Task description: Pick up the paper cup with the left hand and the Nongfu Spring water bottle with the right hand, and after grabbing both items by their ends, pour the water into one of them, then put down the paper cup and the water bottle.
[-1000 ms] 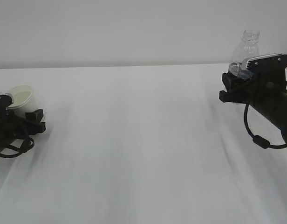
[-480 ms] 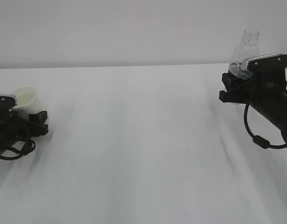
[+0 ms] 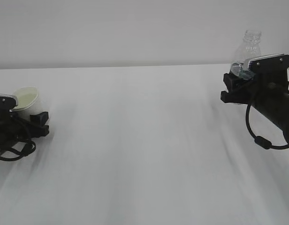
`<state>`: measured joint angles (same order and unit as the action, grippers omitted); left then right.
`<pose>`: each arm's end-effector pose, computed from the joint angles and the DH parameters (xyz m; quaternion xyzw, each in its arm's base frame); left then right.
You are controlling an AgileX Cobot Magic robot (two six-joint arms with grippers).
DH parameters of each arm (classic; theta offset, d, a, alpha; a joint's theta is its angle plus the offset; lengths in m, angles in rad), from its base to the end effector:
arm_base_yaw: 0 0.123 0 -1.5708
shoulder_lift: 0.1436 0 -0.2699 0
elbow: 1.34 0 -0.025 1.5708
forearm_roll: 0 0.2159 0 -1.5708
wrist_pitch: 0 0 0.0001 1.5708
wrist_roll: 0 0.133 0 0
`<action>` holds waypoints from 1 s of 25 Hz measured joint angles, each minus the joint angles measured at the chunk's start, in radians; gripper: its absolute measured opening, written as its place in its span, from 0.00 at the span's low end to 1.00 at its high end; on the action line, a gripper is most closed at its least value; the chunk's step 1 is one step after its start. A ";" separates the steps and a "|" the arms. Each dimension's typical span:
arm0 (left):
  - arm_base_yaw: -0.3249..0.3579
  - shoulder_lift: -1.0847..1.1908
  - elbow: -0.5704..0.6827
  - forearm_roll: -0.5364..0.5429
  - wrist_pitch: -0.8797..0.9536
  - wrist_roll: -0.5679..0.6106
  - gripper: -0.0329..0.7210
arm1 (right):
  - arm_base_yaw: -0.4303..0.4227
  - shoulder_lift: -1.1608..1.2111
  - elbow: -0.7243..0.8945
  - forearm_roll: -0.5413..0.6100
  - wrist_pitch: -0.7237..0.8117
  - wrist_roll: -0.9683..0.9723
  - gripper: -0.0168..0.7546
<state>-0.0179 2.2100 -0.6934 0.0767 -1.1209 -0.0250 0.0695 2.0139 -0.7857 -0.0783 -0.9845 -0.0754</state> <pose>0.3716 -0.0158 0.0636 0.0310 0.8069 -0.0307 0.5891 0.3916 0.0359 0.1409 -0.0925 0.7549 0.0088 0.6492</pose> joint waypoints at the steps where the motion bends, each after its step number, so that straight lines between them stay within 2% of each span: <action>1: 0.000 0.000 0.000 -0.002 0.000 0.000 0.64 | 0.000 0.000 0.000 0.000 0.000 0.000 0.55; 19: 0.000 0.000 0.000 -0.054 0.000 0.000 0.66 | 0.000 0.000 0.000 0.000 0.000 0.000 0.55; 25: 0.000 0.000 0.000 -0.054 -0.002 0.000 0.73 | 0.000 0.000 0.000 0.000 0.000 0.000 0.55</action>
<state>-0.0179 2.2100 -0.6934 0.0229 -1.1228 -0.0250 0.0695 2.0139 -0.7857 -0.0783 -0.9845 -0.0754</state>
